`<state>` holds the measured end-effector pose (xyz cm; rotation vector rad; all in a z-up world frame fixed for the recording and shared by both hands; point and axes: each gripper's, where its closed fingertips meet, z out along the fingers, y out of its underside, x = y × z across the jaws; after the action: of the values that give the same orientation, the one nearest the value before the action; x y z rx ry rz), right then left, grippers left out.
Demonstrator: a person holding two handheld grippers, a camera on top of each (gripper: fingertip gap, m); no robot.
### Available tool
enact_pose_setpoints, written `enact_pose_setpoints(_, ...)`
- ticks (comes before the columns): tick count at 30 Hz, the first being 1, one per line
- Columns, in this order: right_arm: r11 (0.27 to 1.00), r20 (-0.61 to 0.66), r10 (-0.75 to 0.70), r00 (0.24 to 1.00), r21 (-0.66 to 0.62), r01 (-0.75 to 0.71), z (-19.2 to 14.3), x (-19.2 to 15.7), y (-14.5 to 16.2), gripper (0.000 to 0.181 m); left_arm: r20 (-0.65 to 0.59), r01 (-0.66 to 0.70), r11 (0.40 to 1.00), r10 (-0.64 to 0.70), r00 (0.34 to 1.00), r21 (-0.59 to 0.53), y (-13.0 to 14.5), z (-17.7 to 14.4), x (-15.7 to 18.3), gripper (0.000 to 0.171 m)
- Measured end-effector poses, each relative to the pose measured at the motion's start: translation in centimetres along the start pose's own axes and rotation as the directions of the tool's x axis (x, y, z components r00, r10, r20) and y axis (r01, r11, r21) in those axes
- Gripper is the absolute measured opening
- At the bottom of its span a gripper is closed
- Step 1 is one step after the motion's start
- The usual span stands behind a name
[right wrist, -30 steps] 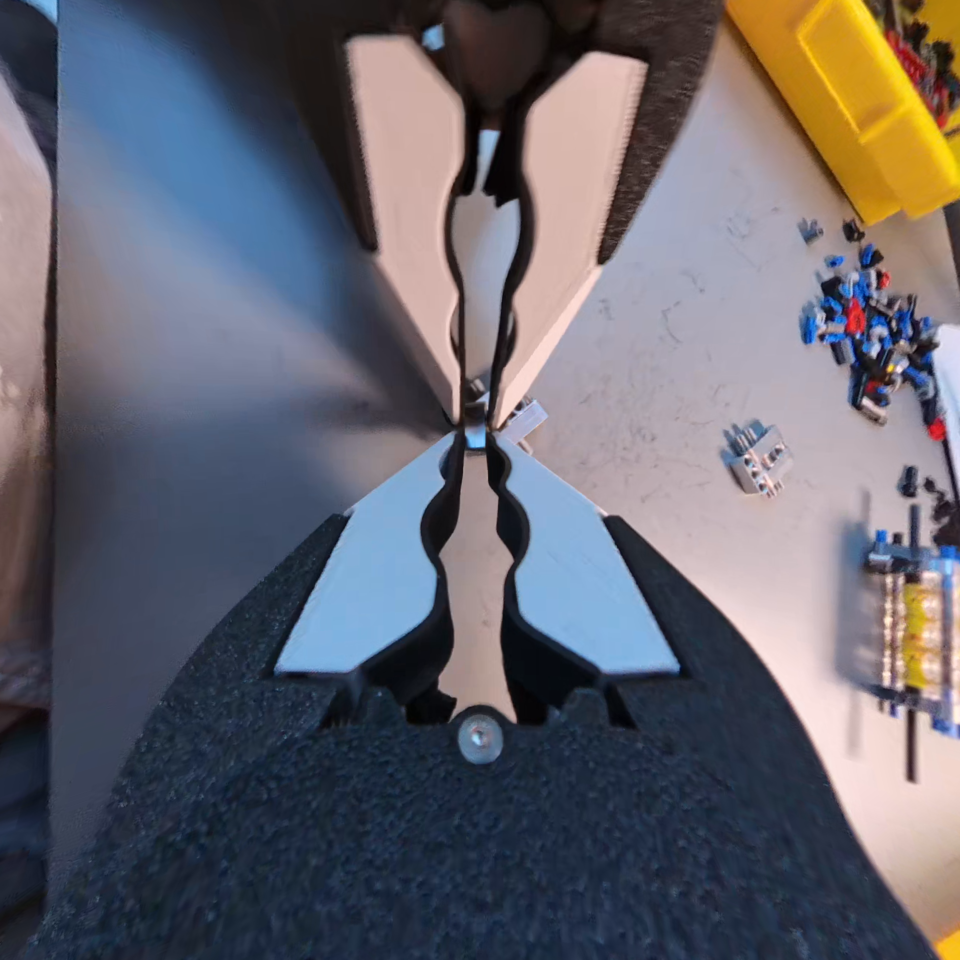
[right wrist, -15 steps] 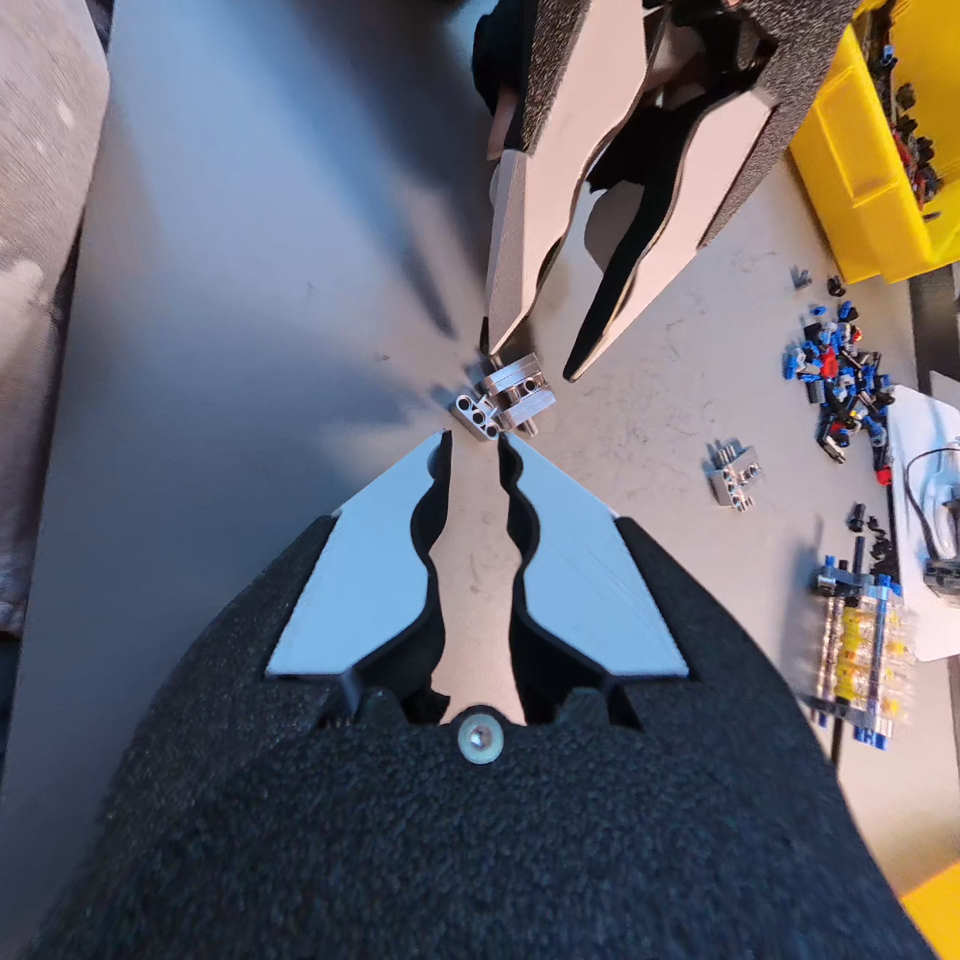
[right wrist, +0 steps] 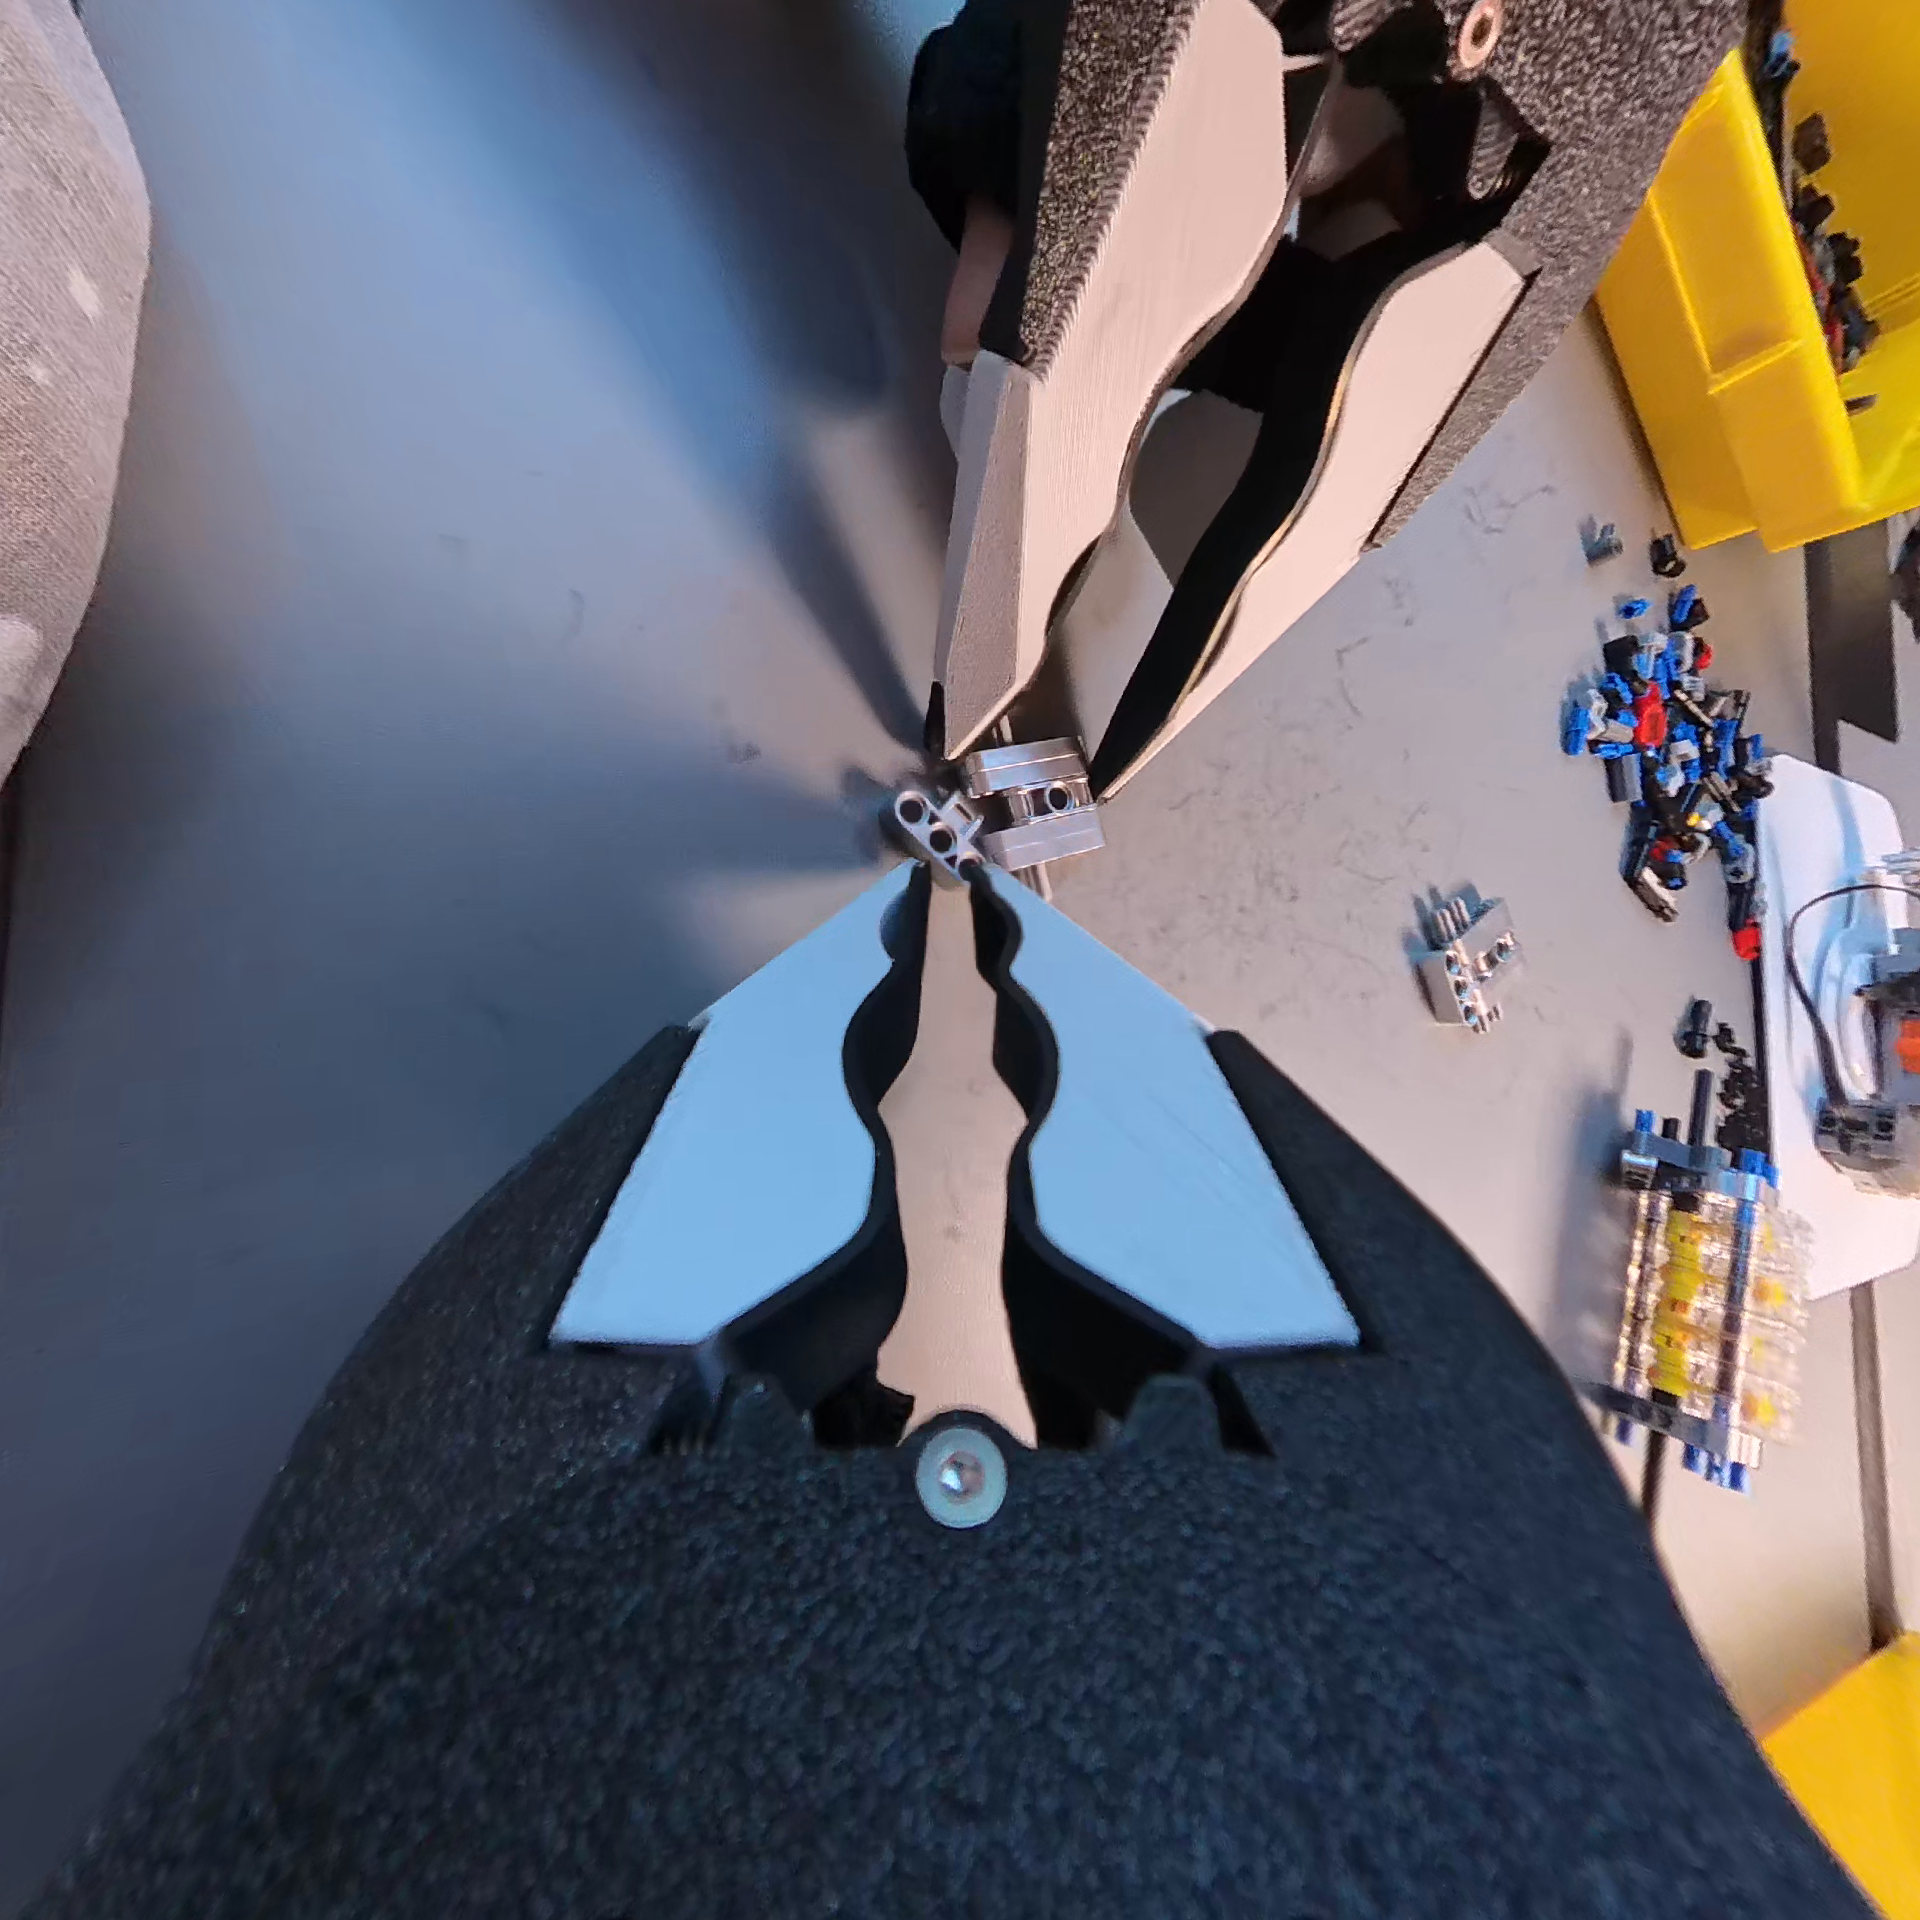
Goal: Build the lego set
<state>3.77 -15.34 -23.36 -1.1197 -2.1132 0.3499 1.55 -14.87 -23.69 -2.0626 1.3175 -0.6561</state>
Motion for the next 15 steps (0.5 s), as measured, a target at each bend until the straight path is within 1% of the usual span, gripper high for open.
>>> enact_pose_setpoints(3, 1.0, 0.004, -0.018, 1.0, 0.014, 0.018, -0.07, -0.12, -0.48, 0.011, 0.0, -0.002, 1.0, 0.002, 1.0, -0.005, 0.1, -0.1, 0.0, 0.031)
enact_pose_setpoints(6, 0.999, 0.021, -0.029, 0.999, 0.024, 0.029, 0.18, -0.16, -0.78, 0.013, -0.001, 0.0, 1.0, 0.0, 1.0, -0.006, 0.11, -0.11, 0.0, 0.031)
enact_pose_setpoints(10, 1.0, 0.064, -0.006, 0.998, 0.007, 0.005, 0.48, -0.05, -0.65, 0.009, -0.007, 0.0, 1.0, 0.0, 1.0, -0.011, 0.17, -0.2, 0.1, 0.032)
enact_pose_setpoints(11, 1.0, 0.077, 0.0, 0.997, 0.004, -0.001, 0.44, -0.15, -0.69, 0.004, -0.013, 0.0, 1.0, 0.0, 1.0, -0.012, 0.2, -0.25, 0.19, 0.033)
enact_pose_setpoints(15, 1.0, 0.051, 0.025, 0.998, -0.004, -0.025, 0.55, -0.21, -0.9, 0.004, -0.026, 0.002, 1.0, -0.002, 1.0, -0.018, 0.28, -0.49, 0.35, 0.034)
